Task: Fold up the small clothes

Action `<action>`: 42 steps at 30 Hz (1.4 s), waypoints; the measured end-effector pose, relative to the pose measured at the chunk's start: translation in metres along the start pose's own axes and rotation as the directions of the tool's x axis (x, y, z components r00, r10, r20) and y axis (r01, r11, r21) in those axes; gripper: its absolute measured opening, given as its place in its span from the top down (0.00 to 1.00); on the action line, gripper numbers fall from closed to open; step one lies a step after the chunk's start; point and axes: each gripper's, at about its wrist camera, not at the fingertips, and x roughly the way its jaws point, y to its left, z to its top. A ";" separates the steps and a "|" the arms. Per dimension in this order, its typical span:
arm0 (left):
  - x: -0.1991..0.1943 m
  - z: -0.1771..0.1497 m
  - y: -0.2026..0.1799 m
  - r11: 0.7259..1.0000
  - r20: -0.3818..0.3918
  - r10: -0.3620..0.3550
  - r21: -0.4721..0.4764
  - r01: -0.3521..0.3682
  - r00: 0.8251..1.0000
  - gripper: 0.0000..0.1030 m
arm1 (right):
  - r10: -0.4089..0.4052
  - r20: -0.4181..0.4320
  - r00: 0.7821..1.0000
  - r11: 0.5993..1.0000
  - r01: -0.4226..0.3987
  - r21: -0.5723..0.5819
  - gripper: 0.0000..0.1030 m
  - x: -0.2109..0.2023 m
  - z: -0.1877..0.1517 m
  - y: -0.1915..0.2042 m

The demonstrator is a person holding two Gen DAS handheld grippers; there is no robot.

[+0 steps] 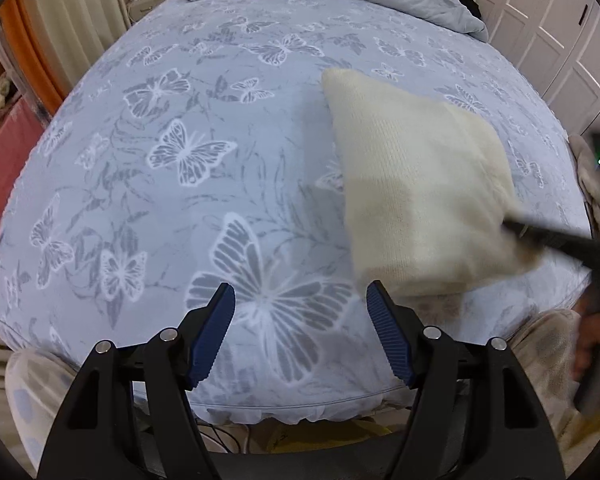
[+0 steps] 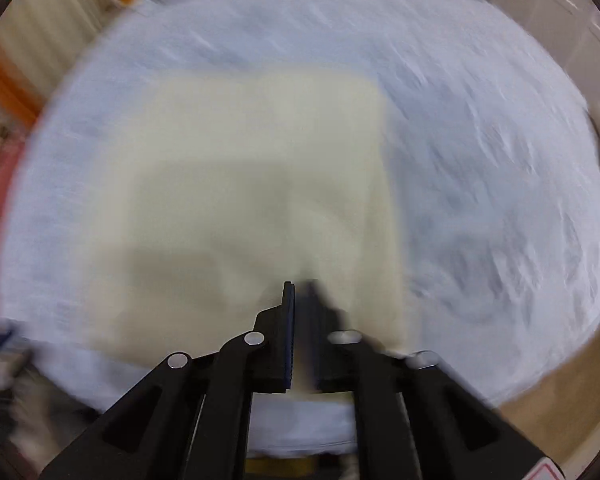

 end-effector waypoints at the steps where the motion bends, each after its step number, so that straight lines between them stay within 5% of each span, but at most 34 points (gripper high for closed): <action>1: 0.002 0.000 -0.002 1.000 -0.004 -0.005 0.002 0.005 1.000 0.36 | 0.059 -0.016 0.998 0.998 -0.058 0.027 1.00 0.008 -0.003 -0.006; 3: 0.003 0.003 -0.007 1.000 -0.010 -0.018 0.010 0.018 1.000 0.36 | 0.159 0.010 0.987 0.982 -0.159 0.102 0.98 -0.016 0.000 -0.016; 4: 0.003 0.004 -0.008 1.000 -0.007 -0.022 0.009 0.022 1.000 0.34 | 0.216 0.068 0.974 0.965 -0.223 0.139 0.85 -0.037 0.005 -0.021; 5: 0.002 0.007 -0.009 0.999 -0.003 -0.033 0.003 0.033 0.999 0.28 | 0.239 0.116 0.964 0.954 -0.255 0.155 0.59 -0.050 0.008 -0.024; 7: 0.002 0.013 -0.010 0.998 0.012 -0.054 -0.019 0.054 0.998 0.21 | 0.235 0.186 0.954 0.949 -0.267 0.170 0.27 -0.067 0.016 -0.033; 9: 0.007 0.023 -0.013 0.996 0.011 -0.081 -0.046 0.081 0.997 0.20 | 0.189 0.198 0.962 0.963 -0.221 0.153 0.27 -0.063 0.027 -0.038; 12: 0.019 0.040 -0.023 0.991 -0.011 -0.112 -0.072 0.111 0.994 0.20 | 0.182 0.088 0.979 0.964 -0.195 0.180 0.33 -0.020 0.038 -0.038; 13: 0.021 0.044 -0.026 0.991 -0.013 -0.114 -0.073 0.113 0.993 0.20 | 0.212 0.054 0.976 0.958 -0.219 0.186 0.58 -0.009 0.034 -0.042; 14: 0.023 0.048 -0.030 0.991 -0.015 -0.113 -0.073 0.112 0.993 0.20 | 0.218 0.029 0.975 0.959 -0.220 0.177 0.72 0.000 0.039 -0.041; 19: 0.018 0.066 -0.043 0.993 0.025 -0.112 -0.042 0.113 0.993 0.17 | 0.262 0.250 0.932 0.945 -0.300 0.128 0.96 -0.068 0.038 -0.051; 21: 0.027 0.069 -0.047 0.994 0.014 -0.100 -0.032 0.101 0.995 0.17 | 0.218 0.199 0.956 0.956 -0.250 0.155 0.96 -0.046 0.036 -0.068; 23: 0.043 0.070 -0.052 0.995 -0.026 -0.100 -0.029 0.100 0.995 0.17 | 0.198 0.030 0.980 0.965 -0.201 0.167 0.92 0.009 0.029 -0.077; 27: 0.060 0.072 -0.058 0.993 -0.067 -0.111 -0.040 0.108 0.992 0.17 | 0.256 0.172 0.951 0.927 -0.292 0.235 0.86 -0.036 0.025 -0.084; 30: 0.065 0.074 -0.060 0.993 -0.068 -0.113 -0.040 0.110 0.991 0.17 | 0.268 0.249 0.931 0.941 -0.308 0.139 0.85 -0.072 0.030 -0.062; 32: 0.069 0.074 -0.063 0.994 -0.075 -0.104 -0.029 0.102 0.992 0.15 | 0.288 0.213 0.933 0.950 -0.306 0.057 0.85 -0.069 0.039 -0.037; 34: 0.072 0.074 -0.066 0.996 -0.080 -0.093 -0.022 0.092 0.992 0.14 | 0.237 0.119 0.964 0.971 -0.239 0.001 0.89 -0.038 0.045 -0.019; 35: 0.073 0.073 -0.066 0.996 -0.079 -0.092 -0.020 0.091 0.993 0.13 | 0.166 -0.009 0.986 0.985 -0.166 -0.044 0.94 0.002 0.044 -0.007; 36: 0.075 0.073 -0.067 0.996 -0.087 -0.091 -0.015 0.090 0.992 0.13 | 0.146 -0.026 0.989 0.987 -0.147 -0.069 0.94 0.019 0.043 -0.003; 42: 0.077 0.071 -0.059 0.994 -0.087 -0.104 -0.024 0.103 0.991 0.11 | 0.204 0.099 0.974 0.977 -0.196 -0.081 0.88 -0.040 0.069 0.010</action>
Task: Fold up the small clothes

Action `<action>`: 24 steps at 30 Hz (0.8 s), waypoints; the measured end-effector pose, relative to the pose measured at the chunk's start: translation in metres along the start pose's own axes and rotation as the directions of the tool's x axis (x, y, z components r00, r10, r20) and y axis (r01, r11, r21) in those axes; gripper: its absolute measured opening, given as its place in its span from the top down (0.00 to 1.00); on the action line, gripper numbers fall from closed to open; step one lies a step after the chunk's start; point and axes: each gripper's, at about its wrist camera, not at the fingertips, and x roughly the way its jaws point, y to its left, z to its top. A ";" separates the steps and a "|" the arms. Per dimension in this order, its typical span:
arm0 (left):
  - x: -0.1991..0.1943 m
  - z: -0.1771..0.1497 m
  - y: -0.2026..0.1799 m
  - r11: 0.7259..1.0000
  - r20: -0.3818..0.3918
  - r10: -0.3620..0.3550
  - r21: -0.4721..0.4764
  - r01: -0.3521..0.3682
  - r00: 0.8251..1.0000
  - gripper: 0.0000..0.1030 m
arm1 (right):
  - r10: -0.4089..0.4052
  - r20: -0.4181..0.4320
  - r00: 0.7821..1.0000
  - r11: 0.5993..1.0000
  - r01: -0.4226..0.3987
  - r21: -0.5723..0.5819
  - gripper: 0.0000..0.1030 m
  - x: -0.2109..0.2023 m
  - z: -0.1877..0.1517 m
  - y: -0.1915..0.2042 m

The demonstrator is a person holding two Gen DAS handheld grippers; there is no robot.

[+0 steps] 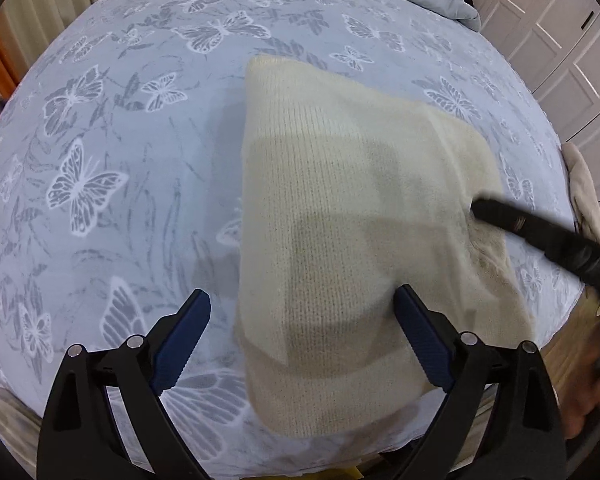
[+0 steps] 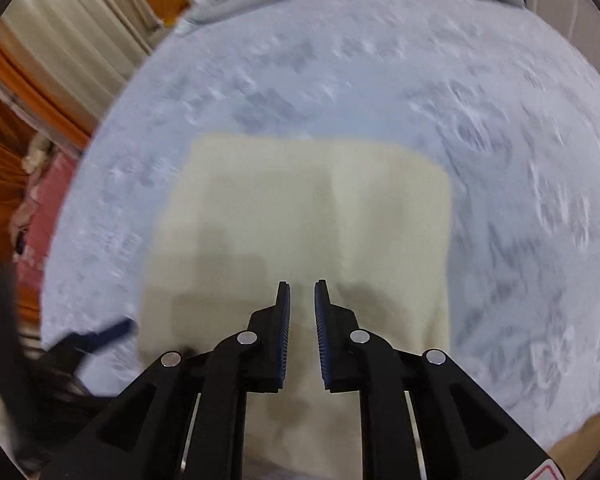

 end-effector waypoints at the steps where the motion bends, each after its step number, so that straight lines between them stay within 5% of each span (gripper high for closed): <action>1: 0.001 0.000 0.000 1.000 0.000 -0.001 -0.002 0.001 1.000 0.11 | -0.014 -0.015 1.000 1.000 0.014 -0.016 0.88 0.010 0.003 0.002; 3: 0.002 0.000 -0.001 1.000 -0.002 -0.001 -0.003 0.001 1.000 0.11 | -0.067 -0.127 0.990 0.997 0.063 -0.039 0.88 0.055 -0.001 -0.003; 7: -0.001 -0.001 -0.002 1.000 0.005 0.014 0.020 -0.014 1.000 0.11 | -0.015 -0.071 0.997 0.999 0.018 0.034 0.82 0.025 0.006 -0.013; 9: -0.002 -0.003 0.000 1.000 0.000 0.006 0.018 -0.006 1.000 0.11 | 0.000 0.010 1.000 0.997 0.000 0.080 0.57 -0.014 -0.002 -0.021; 10: -0.002 -0.003 0.002 1.000 -0.004 -0.001 0.009 0.001 1.000 0.11 | -0.010 0.037 0.999 0.995 0.006 0.104 0.35 -0.029 -0.015 -0.026; 11: -0.001 -0.003 0.004 1.000 -0.010 -0.009 -0.003 0.009 1.000 0.11 | -0.020 0.048 0.999 0.991 0.014 0.132 0.32 -0.038 -0.026 -0.035; 15: -0.003 -0.009 0.010 0.999 -0.019 -0.032 -0.027 0.032 0.999 0.11 | 0.043 -0.004 0.999 0.955 -0.040 0.294 0.32 -0.050 -0.082 -0.074; 18: -0.002 -0.016 0.011 0.999 -0.022 -0.029 -0.042 0.028 0.999 0.10 | 0.053 -0.033 0.998 0.959 -0.041 0.282 0.35 -0.029 -0.099 -0.075; 19: -0.001 -0.017 0.011 0.998 -0.025 -0.030 -0.051 0.029 0.999 0.10 | 0.062 -0.037 0.997 0.962 -0.050 0.270 0.62 -0.020 -0.101 -0.069; 20: -0.001 -0.018 0.011 0.998 -0.030 -0.030 -0.059 0.028 0.999 0.11 | 0.085 -0.046 0.995 0.964 -0.070 0.256 0.77 -0.008 -0.103 -0.067; 24: -0.016 -0.020 0.009 0.999 -0.023 -0.026 -0.037 0.025 0.999 0.11 | 0.058 0.056 0.997 0.970 -0.070 0.233 0.79 -0.035 -0.092 -0.059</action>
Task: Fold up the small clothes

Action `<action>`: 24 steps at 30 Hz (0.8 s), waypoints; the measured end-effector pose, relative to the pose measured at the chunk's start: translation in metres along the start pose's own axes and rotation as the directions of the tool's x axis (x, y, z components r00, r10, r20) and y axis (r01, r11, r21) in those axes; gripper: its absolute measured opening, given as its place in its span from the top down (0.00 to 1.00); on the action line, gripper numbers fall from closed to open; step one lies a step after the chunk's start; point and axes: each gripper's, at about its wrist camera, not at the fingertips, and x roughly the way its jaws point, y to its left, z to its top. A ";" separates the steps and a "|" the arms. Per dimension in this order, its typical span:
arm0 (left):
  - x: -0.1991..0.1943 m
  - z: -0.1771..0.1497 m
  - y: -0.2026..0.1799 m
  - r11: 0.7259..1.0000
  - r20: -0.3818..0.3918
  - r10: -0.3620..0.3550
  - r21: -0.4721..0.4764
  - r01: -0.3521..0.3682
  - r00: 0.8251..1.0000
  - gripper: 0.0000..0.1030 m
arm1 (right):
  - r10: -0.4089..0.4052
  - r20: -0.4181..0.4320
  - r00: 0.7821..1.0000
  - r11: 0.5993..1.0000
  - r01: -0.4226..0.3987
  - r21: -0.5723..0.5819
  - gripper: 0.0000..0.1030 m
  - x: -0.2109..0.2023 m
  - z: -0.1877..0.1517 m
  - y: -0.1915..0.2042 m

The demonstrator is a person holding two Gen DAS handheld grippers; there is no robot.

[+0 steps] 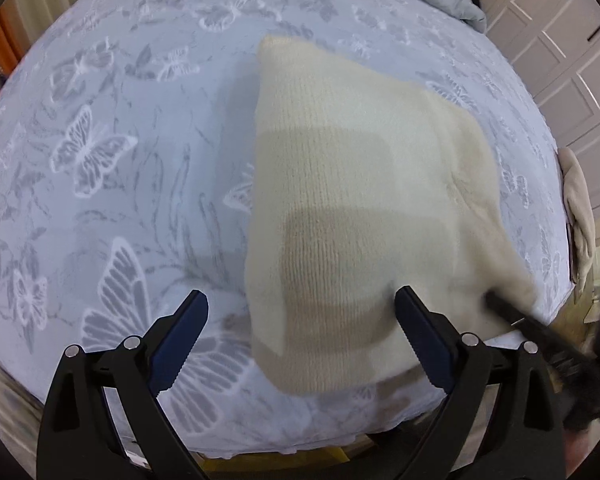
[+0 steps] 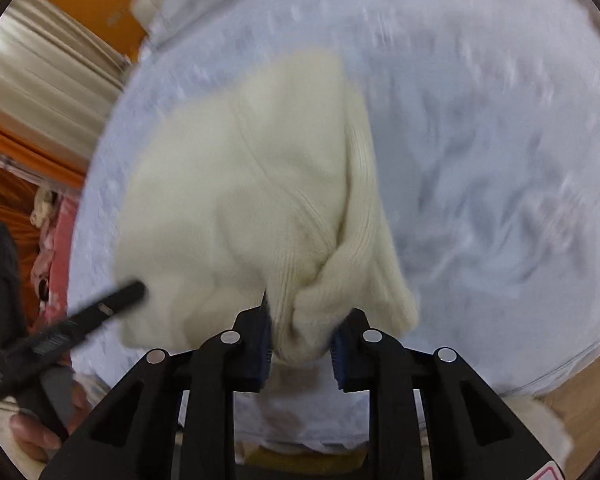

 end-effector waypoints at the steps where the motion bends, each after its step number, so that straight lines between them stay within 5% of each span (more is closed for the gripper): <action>1: -0.005 -0.001 0.000 1.000 0.018 0.003 0.009 -0.003 1.000 0.11 | 0.001 0.030 1.000 1.000 -0.001 -0.012 0.79 -0.012 0.002 0.002; 3: -0.005 -0.002 0.001 1.000 0.035 0.016 0.019 -0.017 0.999 0.09 | -0.001 -0.002 1.000 1.000 0.001 0.005 0.77 -0.009 0.004 -0.008; 6: 0.020 -0.003 0.004 1.000 -0.027 0.022 0.009 -0.022 0.999 0.07 | -0.033 -0.232 0.972 0.999 0.038 0.020 0.71 0.046 -0.003 -0.028; 9: 0.017 -0.001 0.009 0.998 -0.032 -0.033 -0.054 0.031 0.999 0.08 | -0.008 -0.149 0.989 0.999 0.014 0.042 0.41 0.021 0.004 -0.024; 10: 0.013 0.001 0.011 0.996 -0.027 -0.054 -0.071 0.052 0.998 0.08 | -0.008 -0.096 0.995 0.998 0.013 0.055 0.21 0.009 0.007 -0.026; 11: 0.010 0.004 0.012 0.993 -0.022 -0.082 -0.089 0.079 0.996 0.08 | 0.002 -0.035 0.999 0.997 0.001 0.079 0.16 -0.002 0.012 -0.030; 13: 0.012 0.014 0.013 0.985 -0.021 -0.129 -0.121 0.125 0.991 0.07 | 0.044 -0.008 0.999 0.991 -0.043 0.125 0.16 -0.002 0.019 -0.039; 16: 0.024 0.028 0.009 0.977 -0.046 -0.147 -0.165 0.138 0.988 0.07 | 0.068 -0.098 0.993 0.979 -0.048 0.196 0.16 0.033 0.033 -0.051; 20: 0.050 0.039 -0.001 0.981 -0.098 -0.130 -0.157 0.113 0.987 0.04 | 0.212 -0.165 0.963 0.948 -0.161 0.274 0.14 0.078 0.029 -0.056; 24: 0.065 0.044 -0.006 0.983 -0.111 -0.126 -0.150 0.109 0.986 0.04 | 0.277 -0.116 0.954 0.934 -0.239 0.266 0.05 0.094 0.026 -0.054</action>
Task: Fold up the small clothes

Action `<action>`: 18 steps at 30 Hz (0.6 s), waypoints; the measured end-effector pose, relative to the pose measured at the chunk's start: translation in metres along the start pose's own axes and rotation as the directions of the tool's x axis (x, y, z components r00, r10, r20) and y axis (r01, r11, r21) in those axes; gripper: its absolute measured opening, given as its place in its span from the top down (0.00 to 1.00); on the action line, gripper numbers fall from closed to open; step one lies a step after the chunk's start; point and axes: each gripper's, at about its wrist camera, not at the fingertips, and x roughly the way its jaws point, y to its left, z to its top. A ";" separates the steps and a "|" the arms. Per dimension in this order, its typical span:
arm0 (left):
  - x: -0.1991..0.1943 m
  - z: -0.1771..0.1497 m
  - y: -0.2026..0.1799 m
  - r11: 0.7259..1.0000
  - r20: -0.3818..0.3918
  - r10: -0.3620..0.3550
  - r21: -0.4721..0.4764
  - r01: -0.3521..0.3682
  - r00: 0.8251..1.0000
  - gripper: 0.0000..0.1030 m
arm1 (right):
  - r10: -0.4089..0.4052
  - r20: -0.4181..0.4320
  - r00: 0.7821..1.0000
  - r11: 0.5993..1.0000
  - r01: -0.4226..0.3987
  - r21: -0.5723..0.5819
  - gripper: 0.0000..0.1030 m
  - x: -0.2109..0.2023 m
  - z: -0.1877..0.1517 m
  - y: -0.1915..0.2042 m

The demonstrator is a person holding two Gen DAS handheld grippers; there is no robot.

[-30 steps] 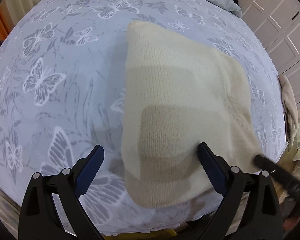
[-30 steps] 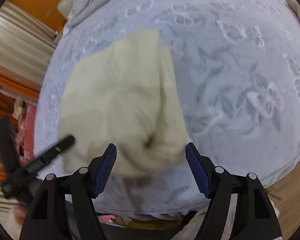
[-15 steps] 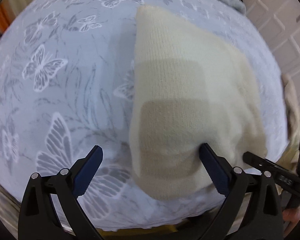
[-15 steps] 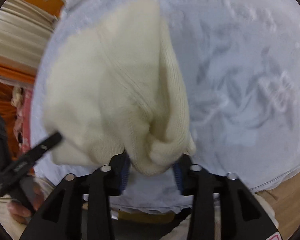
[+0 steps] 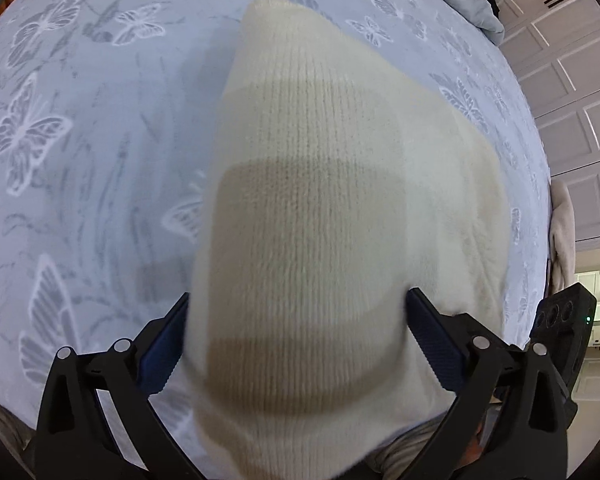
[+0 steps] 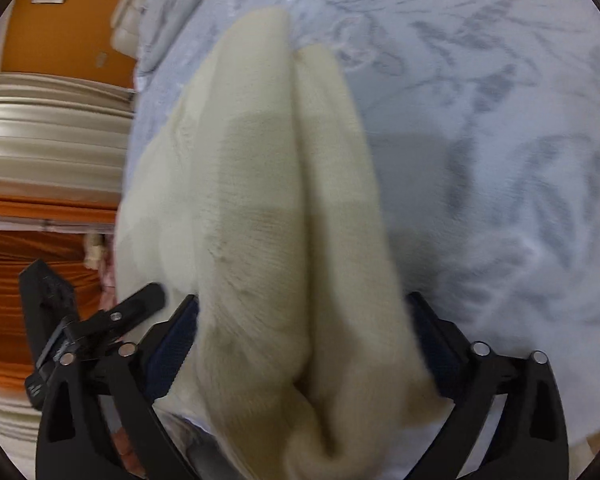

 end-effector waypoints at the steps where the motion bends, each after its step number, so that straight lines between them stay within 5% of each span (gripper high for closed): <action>1: 0.002 0.001 0.000 1.000 -0.001 -0.001 -0.002 0.001 1.000 0.04 | 0.006 0.001 1.000 1.000 -0.006 -0.012 0.05 0.003 0.002 0.002; 15: 0.033 0.013 0.010 0.988 0.019 -0.152 -0.029 0.153 0.988 0.04 | 0.172 0.034 0.984 0.983 -0.174 0.050 0.07 0.007 0.008 -0.008; 17: 0.031 0.012 0.011 0.985 0.019 -0.169 -0.021 0.170 0.985 0.10 | 0.167 0.047 0.985 0.983 -0.170 0.064 0.44 0.005 0.006 -0.011; 18: 0.026 0.011 0.012 0.984 0.020 -0.175 -0.017 0.175 0.984 0.13 | 0.186 0.051 0.981 0.978 -0.190 0.092 0.48 0.005 0.007 -0.014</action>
